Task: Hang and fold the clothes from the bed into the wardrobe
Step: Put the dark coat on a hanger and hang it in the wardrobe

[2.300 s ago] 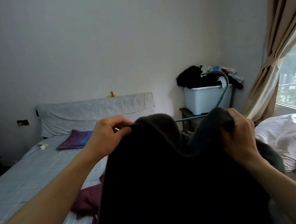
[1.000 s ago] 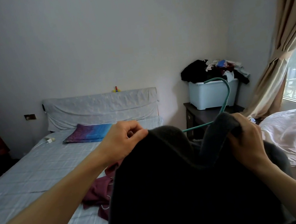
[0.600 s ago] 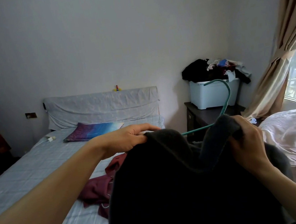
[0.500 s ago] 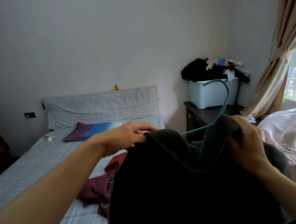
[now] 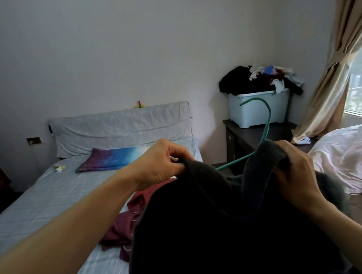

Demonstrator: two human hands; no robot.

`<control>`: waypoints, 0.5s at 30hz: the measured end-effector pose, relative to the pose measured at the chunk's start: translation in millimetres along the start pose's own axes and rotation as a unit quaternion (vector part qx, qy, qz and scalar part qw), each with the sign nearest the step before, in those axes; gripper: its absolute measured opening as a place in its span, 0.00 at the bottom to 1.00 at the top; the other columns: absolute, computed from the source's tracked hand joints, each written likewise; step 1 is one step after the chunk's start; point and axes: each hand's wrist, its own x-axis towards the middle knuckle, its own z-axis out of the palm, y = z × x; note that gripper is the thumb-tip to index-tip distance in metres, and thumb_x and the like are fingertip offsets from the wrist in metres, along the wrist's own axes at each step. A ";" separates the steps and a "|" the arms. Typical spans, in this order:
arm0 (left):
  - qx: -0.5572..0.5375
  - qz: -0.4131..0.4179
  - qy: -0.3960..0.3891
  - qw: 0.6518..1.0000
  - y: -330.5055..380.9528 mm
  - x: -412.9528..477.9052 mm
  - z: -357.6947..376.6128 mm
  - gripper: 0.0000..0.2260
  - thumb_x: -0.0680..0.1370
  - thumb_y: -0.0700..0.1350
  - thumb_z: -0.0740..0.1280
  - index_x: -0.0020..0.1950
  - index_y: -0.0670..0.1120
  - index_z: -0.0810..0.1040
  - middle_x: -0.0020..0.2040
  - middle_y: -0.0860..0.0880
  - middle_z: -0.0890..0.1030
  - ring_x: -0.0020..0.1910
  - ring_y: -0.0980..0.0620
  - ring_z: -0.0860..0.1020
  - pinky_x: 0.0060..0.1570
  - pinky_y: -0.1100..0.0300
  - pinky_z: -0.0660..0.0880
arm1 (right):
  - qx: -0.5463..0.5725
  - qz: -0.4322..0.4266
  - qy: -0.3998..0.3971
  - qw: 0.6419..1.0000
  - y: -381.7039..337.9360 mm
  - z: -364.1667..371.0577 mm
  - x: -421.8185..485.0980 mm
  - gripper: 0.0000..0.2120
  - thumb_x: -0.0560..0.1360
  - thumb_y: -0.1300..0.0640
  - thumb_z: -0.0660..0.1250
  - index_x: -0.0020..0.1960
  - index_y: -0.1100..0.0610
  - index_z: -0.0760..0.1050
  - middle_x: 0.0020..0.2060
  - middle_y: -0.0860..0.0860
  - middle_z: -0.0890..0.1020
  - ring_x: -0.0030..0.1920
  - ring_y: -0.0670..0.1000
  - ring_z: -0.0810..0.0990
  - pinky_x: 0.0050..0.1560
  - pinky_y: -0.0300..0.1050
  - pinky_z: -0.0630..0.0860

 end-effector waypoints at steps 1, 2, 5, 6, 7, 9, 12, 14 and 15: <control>0.008 0.002 -0.004 1.000 1.8 2.3 7.3 0.09 0.73 0.29 0.70 0.42 0.42 0.85 0.40 0.42 0.85 0.40 0.52 0.82 0.46 0.58 0.79 | 0.008 -0.004 -0.006 1.000 -2.5 1.5 -1.0 0.12 0.72 0.53 0.64 0.48 0.61 0.77 0.40 0.49 0.78 0.35 0.42 0.72 0.45 0.23 0.66; 0.012 0.004 -0.011 1.000 4.3 4.5 13.9 0.09 0.73 0.29 0.70 0.42 0.43 0.85 0.40 0.43 0.85 0.39 0.54 0.82 0.45 0.60 0.79 | 0.015 -0.007 -0.011 1.000 -4.1 2.5 -1.7 0.13 0.72 0.52 0.63 0.48 0.60 0.77 0.40 0.48 0.78 0.36 0.42 0.72 0.45 0.23 0.66; 0.018 0.005 0.006 1.000 11.1 14.5 23.5 0.09 0.74 0.31 0.70 0.42 0.44 0.84 0.39 0.45 0.84 0.37 0.57 0.81 0.43 0.63 0.79 | 0.015 -0.001 -0.005 1.000 -3.0 1.1 -1.1 0.10 0.73 0.54 0.65 0.49 0.59 0.77 0.41 0.47 0.78 0.37 0.41 0.73 0.45 0.23 0.66; 0.018 0.007 0.024 1.000 13.6 19.2 25.6 0.09 0.74 0.31 0.70 0.41 0.44 0.84 0.38 0.46 0.84 0.36 0.58 0.81 0.42 0.65 0.78 | 0.012 0.000 -0.002 1.000 -2.3 0.4 -0.4 0.09 0.73 0.55 0.66 0.49 0.59 0.77 0.41 0.47 0.78 0.36 0.40 0.73 0.45 0.23 0.66; 0.019 0.011 0.039 0.999 16.7 24.5 28.8 0.09 0.73 0.31 0.70 0.41 0.44 0.84 0.37 0.48 0.84 0.35 0.59 0.80 0.40 0.67 0.76 | 0.013 -0.004 -0.004 1.000 -2.1 0.3 0.0 0.08 0.73 0.55 0.66 0.49 0.59 0.77 0.41 0.47 0.78 0.37 0.40 0.73 0.45 0.23 0.66; 0.038 0.023 0.052 0.998 24.4 35.4 38.9 0.09 0.74 0.31 0.71 0.41 0.45 0.84 0.36 0.50 0.84 0.35 0.61 0.80 0.40 0.69 0.75 | 0.029 -0.018 -0.017 0.999 -3.8 1.6 0.3 0.10 0.74 0.53 0.64 0.49 0.58 0.77 0.41 0.46 0.78 0.39 0.39 0.74 0.46 0.24 0.66; 0.058 0.043 0.076 0.995 34.4 51.1 56.2 0.08 0.73 0.33 0.72 0.41 0.46 0.85 0.35 0.53 0.83 0.35 0.62 0.80 0.42 0.67 0.76 | 0.041 -0.021 -0.017 0.999 -4.8 1.2 1.7 0.08 0.74 0.52 0.64 0.50 0.55 0.76 0.42 0.45 0.77 0.44 0.34 0.76 0.46 0.25 0.67; 0.052 0.049 0.094 0.993 39.4 58.5 63.6 0.07 0.73 0.33 0.72 0.41 0.45 0.86 0.35 0.54 0.83 0.36 0.60 0.81 0.46 0.63 0.79 | 0.040 -0.023 -0.011 0.999 -3.8 -0.5 1.3 0.08 0.74 0.52 0.64 0.50 0.54 0.76 0.42 0.45 0.77 0.45 0.34 0.76 0.46 0.25 0.67; 0.055 0.051 0.091 0.993 41.9 60.6 66.8 0.08 0.73 0.34 0.73 0.41 0.46 0.86 0.35 0.54 0.84 0.37 0.59 0.82 0.48 0.62 0.80 | 0.036 -0.023 -0.012 0.999 -3.4 -0.8 0.5 0.08 0.74 0.52 0.63 0.50 0.55 0.76 0.42 0.45 0.77 0.45 0.34 0.76 0.46 0.25 0.67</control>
